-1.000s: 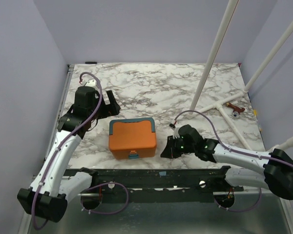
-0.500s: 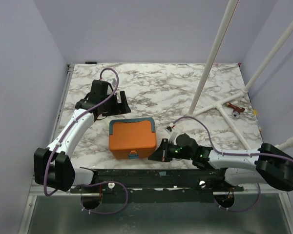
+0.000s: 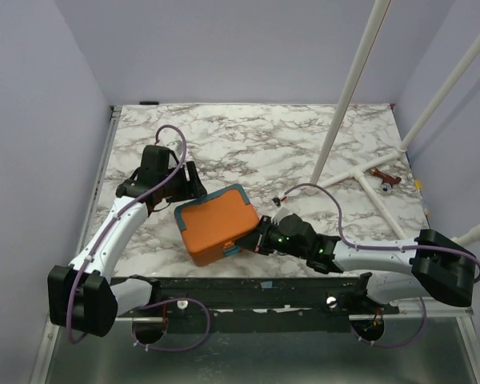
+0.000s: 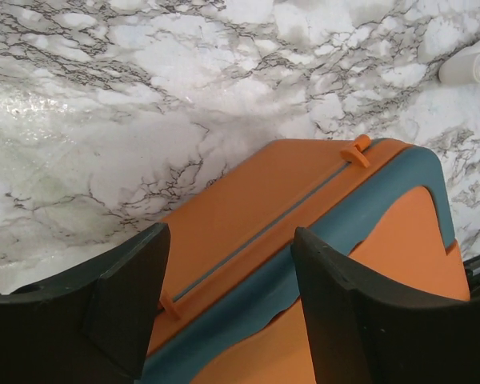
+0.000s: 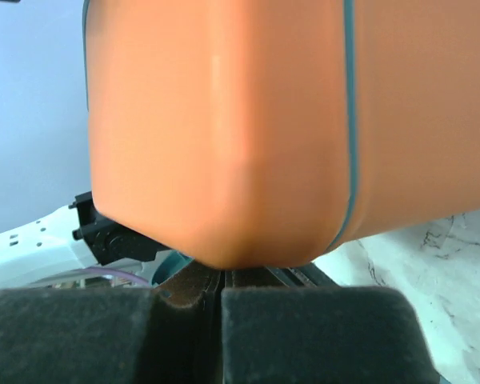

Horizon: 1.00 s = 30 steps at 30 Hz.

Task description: Organize the medicine kit

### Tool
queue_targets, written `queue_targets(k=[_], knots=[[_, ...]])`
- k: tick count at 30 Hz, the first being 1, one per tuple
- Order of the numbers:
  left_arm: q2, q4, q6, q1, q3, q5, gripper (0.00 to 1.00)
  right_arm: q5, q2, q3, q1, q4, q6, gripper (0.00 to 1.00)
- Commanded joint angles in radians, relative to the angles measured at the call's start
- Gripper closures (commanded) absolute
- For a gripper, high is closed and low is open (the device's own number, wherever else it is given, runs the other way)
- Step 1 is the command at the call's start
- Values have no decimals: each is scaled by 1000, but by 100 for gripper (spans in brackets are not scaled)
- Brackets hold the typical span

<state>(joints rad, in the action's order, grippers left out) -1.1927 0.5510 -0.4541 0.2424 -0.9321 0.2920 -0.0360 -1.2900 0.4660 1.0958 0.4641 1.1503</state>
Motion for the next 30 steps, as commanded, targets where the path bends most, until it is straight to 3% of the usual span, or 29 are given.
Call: queue_targets(k=[1,8,18,25,30], knots=[[83,52,-14,11,55,24,35,-148,-16,78,-30,-34,-65,98],[207,77,-44,11,138,-10,35,-113,-95,173,-129,-83,-183,99],[409,108,-98,11,264,-35,35,59,-199,249,-265,-100,-311,99],[535,144,-175,17,274,-8,35,40,-130,220,-269,-188,-393,99],[591,211,-167,18,216,-63,35,-63,-20,218,-269,-308,-462,99]])
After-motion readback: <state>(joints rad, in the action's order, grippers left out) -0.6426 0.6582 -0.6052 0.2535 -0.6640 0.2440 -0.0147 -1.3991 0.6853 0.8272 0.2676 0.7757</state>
